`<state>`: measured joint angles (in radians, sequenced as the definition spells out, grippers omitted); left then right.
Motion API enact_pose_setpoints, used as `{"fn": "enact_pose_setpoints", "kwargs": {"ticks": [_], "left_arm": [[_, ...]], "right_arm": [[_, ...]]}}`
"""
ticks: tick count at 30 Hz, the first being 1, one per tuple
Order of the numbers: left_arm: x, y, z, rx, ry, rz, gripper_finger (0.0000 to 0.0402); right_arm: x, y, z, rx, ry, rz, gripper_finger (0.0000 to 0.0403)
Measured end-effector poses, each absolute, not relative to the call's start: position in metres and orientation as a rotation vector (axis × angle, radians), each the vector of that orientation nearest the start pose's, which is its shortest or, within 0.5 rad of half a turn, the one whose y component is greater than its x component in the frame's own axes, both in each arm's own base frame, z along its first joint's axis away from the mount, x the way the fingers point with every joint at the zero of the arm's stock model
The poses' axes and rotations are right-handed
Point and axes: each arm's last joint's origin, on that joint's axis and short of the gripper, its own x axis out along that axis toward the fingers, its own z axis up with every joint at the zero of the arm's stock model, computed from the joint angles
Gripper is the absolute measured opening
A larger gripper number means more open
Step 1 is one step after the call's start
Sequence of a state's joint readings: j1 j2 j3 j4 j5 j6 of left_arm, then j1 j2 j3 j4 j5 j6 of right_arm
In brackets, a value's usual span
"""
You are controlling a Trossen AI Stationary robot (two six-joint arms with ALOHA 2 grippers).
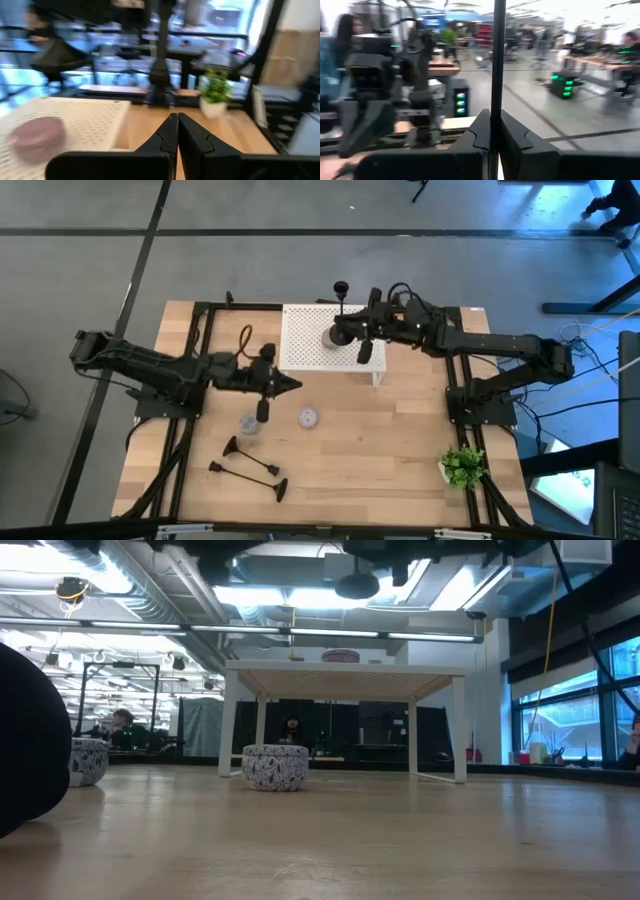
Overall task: Pick & Place candle stick holders
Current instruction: Put the right black candle holder on the shelf
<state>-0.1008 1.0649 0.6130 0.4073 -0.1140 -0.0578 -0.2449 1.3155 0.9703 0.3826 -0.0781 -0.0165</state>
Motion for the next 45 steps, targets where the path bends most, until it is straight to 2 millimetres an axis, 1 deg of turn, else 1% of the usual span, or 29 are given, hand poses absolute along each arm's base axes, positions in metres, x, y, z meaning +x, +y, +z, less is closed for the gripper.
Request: {"fn": "enact_pose_setpoints", "kwargs": {"ticks": [2,7,12,17,20,22,26,29,34,39,41,45], "left_arm": [[0.235,-0.008,0.277,-0.037,0.045,-0.019,0.0003],[0.234,0.018,0.278,-0.023,0.034,0.008,0.0002],[0.232,0.033,0.278,0.023,0.033,-0.03,0.0002],[0.229,0.047,0.281,0.031,0.006,-0.082,0.0003],[0.227,0.053,0.281,0.039,-0.002,-0.093,0.0002],[0.226,0.058,0.282,0.041,-0.004,-0.084,0.0002],[0.223,0.068,0.282,0.041,-0.003,-0.049,0.0003],[0.221,0.075,0.281,0.047,0.005,-0.066,0.0002],[0.218,0.081,0.281,0.047,0.004,-0.093,0.0002],[0.218,0.085,0.279,0.051,0.012,-0.083,0.0003],[0.219,0.086,0.277,0.049,0.015,-0.082,0.0003],[0.223,0.088,0.272,0.04,0.032,-0.083,0.0003]], "right_arm": [[0.29,-0.08,0.336,-0.013,-0.031,-0.167,0.0015],[0.285,-0.095,0.335,-0.014,-0.021,-0.207,0.0015],[0.282,-0.103,0.334,-0.042,-0.017,-0.174,0.0015],[0.288,-0.116,0.327,-0.073,-0.021,-0.169,0.0015],[0.293,-0.129,0.322,-0.09,-0.081,-0.141,0.0015],[0.293,-0.139,0.322,-0.083,-0.12,-0.146,0.0015],[0.286,-0.161,0.319,-0.072,-0.143,-0.193,0.0015],[0.279,-0.175,0.318,-0.057,-0.137,-0.206,0.0015],[0.275,-0.187,0.313,-0.034,-0.134,-0.179,0.0015],[0.282,-0.196,0.307,-0.016,-0.094,-0.171,0.0015],[0.288,-0.202,0.303,-0.008,-0.077,-0.133,0.0015],[0.3,-0.213,0.292,0.015,-0.048,-0.135,0.0015]]}}
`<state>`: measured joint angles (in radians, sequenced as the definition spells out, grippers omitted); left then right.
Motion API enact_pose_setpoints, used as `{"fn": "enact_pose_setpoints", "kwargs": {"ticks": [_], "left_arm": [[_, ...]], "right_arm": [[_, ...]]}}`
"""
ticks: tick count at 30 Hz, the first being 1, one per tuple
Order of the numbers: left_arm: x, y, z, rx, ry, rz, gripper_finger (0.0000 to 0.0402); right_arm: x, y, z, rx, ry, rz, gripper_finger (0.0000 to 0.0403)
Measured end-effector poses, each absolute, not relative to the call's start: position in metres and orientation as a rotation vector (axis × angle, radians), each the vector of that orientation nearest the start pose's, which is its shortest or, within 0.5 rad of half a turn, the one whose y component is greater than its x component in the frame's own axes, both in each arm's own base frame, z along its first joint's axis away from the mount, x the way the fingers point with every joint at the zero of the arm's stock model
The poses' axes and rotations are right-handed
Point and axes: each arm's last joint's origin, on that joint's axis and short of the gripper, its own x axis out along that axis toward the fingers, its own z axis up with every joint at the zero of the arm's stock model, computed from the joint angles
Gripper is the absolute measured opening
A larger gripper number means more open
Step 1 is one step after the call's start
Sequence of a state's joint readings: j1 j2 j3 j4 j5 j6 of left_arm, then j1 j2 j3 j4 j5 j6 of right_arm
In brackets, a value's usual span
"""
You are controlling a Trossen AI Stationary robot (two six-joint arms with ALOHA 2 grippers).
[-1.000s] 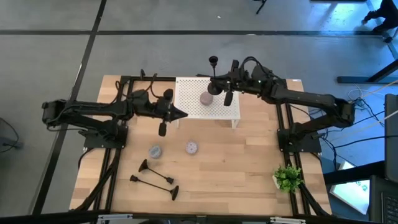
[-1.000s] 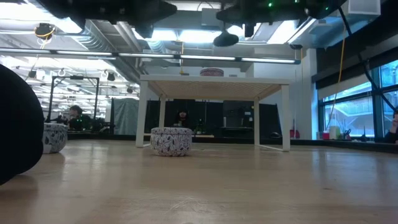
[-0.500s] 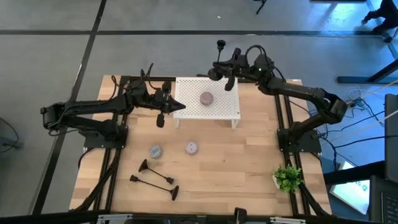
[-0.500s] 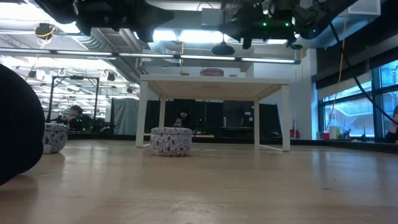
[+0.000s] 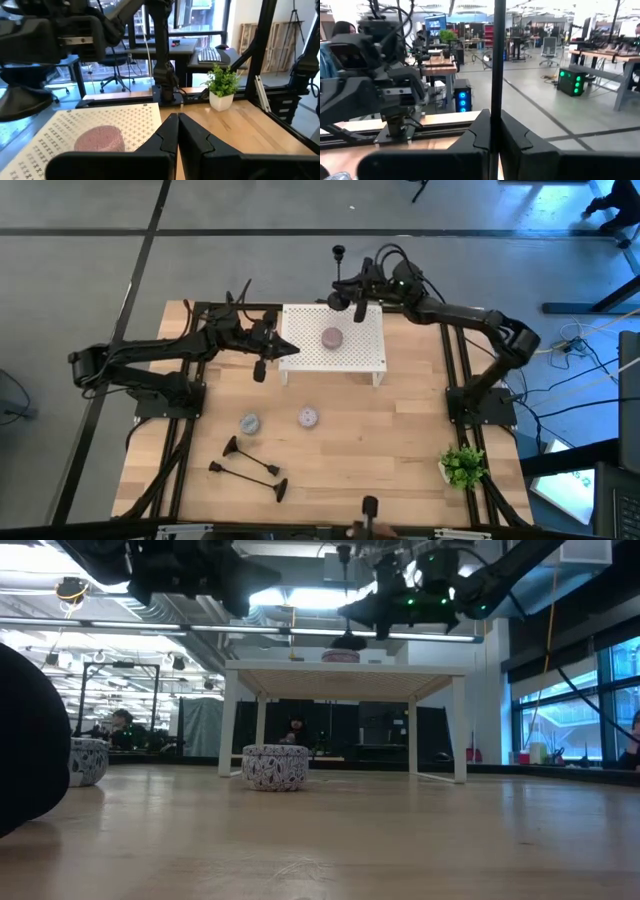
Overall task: Pick & Place candle stick holders
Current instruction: Put the right black candle holder on the shelf
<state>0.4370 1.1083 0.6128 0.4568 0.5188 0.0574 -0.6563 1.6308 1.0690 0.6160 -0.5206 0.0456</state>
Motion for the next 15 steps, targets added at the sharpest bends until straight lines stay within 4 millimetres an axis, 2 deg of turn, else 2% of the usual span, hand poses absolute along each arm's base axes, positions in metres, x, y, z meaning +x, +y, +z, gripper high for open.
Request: {"fn": "enact_pose_setpoints", "kwargs": {"ticks": [6,15], "left_arm": [[0.227,0.09,0.266,0.016,0.057,-0.085,0.0002],[0.23,0.087,0.265,-0.008,0.047,-0.192,0.0003]], "right_arm": [[0.313,-0.227,0.277,0.042,-0.043,-0.142,0.0015],[0.32,-0.231,0.262,0.088,-0.031,-0.133,0.0015]]}}
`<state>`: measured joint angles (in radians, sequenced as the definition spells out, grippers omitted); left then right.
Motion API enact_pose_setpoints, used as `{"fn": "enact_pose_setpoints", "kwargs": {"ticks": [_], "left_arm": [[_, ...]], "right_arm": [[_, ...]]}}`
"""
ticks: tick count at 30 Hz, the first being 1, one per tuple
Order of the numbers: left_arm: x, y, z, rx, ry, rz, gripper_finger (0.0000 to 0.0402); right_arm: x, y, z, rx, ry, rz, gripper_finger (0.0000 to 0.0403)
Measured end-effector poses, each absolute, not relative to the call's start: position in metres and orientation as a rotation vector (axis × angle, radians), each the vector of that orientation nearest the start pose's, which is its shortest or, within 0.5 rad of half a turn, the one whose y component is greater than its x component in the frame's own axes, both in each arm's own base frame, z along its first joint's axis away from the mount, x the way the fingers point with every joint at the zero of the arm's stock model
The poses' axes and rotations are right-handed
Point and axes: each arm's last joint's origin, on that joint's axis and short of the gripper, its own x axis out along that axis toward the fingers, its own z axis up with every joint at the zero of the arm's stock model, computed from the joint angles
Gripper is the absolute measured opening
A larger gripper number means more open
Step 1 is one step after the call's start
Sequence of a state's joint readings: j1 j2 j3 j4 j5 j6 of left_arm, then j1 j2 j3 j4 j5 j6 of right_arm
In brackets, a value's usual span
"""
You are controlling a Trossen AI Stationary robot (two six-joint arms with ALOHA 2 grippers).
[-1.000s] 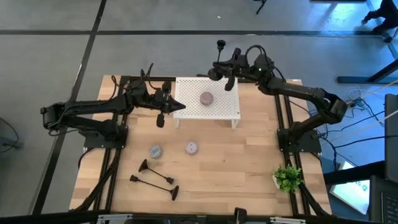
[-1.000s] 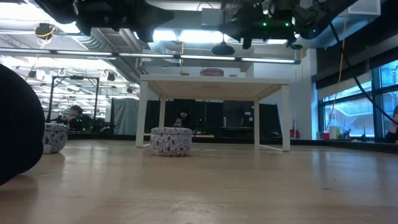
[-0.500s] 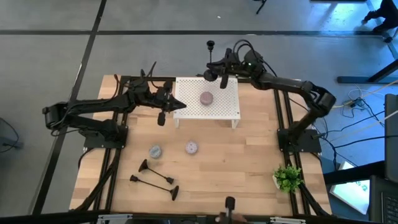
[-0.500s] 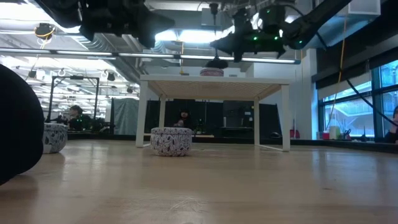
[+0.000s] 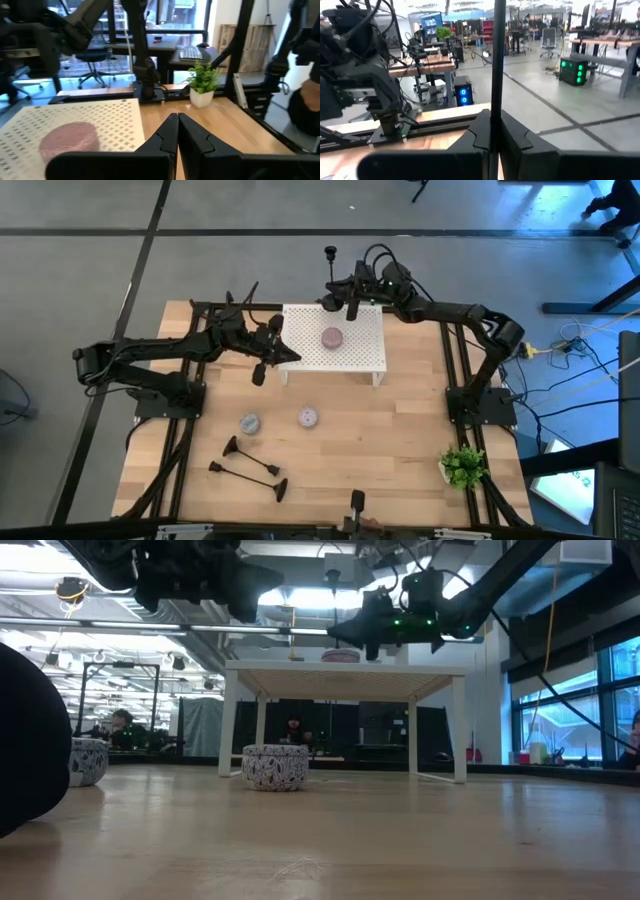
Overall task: Pick & Place candle stick holders
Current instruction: Put the right black candle holder on the shelf
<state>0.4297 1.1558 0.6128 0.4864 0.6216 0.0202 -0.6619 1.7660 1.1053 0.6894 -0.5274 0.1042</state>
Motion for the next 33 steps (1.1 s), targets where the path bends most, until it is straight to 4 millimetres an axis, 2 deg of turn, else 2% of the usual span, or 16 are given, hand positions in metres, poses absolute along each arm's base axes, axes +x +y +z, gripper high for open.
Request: {"fn": "enact_pose_setpoints", "kwargs": {"ticks": [7,14,24,33], "left_arm": [[0.231,0.086,0.266,0.0,0.032,-0.201,0.0002],[0.231,0.086,0.268,0.011,0.02,-0.201,0.0002],[0.231,0.086,0.27,0.031,-0.002,-0.201,0.0003],[0.23,0.085,0.271,0.03,-0.013,-0.245,0.0003]], "right_arm": [[0.323,-0.214,0.249,0.036,-0.039,-0.109,0.0015],[0.312,-0.205,0.239,0.011,-0.166,-0.159,0.0015],[0.312,-0.204,0.228,0.07,-0.086,-0.161,0.0015],[0.312,-0.204,0.227,0.07,-0.079,-0.162,0.0015]]}}
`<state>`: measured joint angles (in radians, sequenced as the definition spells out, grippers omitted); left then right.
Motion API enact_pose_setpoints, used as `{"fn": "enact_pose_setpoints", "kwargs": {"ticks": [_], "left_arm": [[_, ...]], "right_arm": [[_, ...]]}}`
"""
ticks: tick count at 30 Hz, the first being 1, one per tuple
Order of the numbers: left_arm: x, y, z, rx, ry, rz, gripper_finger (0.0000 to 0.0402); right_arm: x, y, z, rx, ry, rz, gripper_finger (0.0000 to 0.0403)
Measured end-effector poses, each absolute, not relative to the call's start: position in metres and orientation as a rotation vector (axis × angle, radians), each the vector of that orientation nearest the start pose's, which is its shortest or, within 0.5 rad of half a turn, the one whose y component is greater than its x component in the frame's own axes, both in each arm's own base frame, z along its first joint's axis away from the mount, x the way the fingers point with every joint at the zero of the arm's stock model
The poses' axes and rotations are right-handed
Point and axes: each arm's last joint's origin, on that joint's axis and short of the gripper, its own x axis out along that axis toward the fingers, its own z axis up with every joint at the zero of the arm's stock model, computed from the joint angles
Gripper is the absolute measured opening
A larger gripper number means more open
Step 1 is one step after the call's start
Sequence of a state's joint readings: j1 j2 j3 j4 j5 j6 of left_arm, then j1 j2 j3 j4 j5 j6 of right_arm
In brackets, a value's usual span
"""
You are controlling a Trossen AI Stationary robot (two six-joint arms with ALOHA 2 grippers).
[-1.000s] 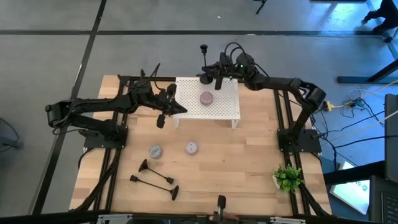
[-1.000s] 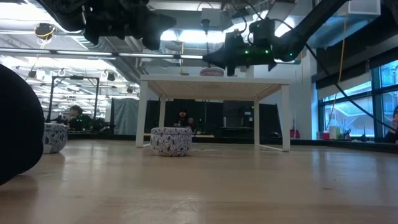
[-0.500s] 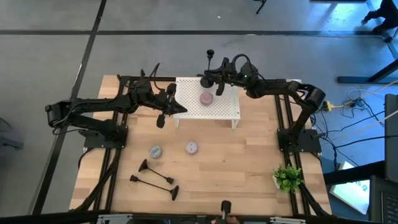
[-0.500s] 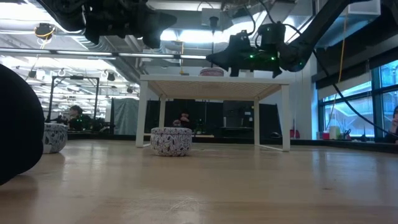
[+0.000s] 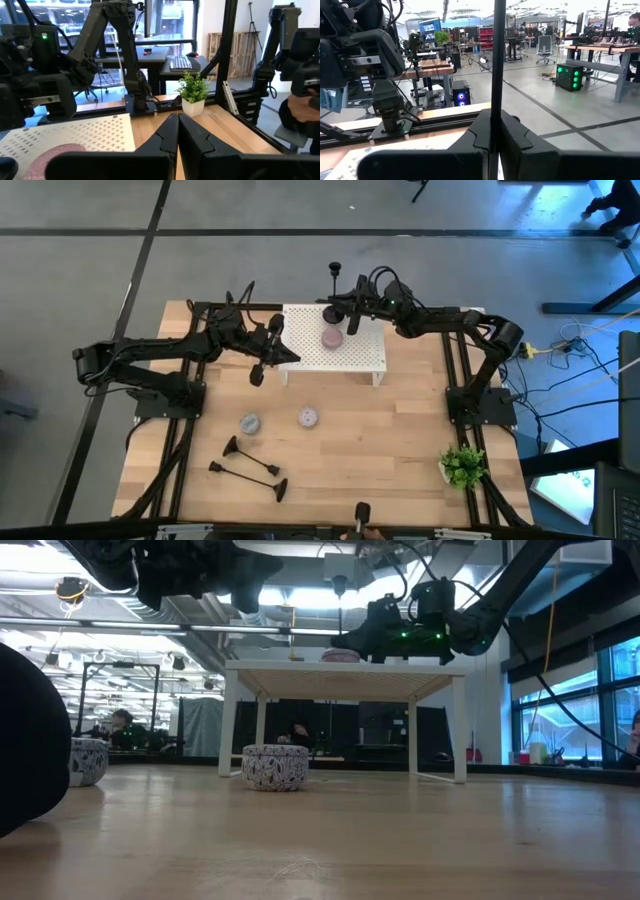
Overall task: Pick & Place candle stick holders
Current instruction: Put the right black candle holder on the shelf
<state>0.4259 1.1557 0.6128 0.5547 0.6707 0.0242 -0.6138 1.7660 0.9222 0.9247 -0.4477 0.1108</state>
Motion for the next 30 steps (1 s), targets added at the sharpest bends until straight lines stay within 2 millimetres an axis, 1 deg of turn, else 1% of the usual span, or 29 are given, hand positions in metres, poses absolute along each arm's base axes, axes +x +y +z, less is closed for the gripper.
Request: {"fn": "enact_pose_setpoints", "kwargs": {"ticks": [16,24,30], "left_arm": [[0.231,0.085,0.27,0.055,-0.019,-0.246,0.0002],[0.231,0.085,0.271,0.055,-0.02,-0.246,0.0003],[0.231,0.085,0.271,0.053,-0.02,-0.247,0.0004]], "right_arm": [[0.312,-0.204,0.226,0.054,-0.069,-0.166,0.0015],[0.319,-0.193,0.226,0.006,-0.059,-0.142,0.0015],[0.319,-0.188,0.222,0.003,-0.072,-0.2,0.0015]]}}
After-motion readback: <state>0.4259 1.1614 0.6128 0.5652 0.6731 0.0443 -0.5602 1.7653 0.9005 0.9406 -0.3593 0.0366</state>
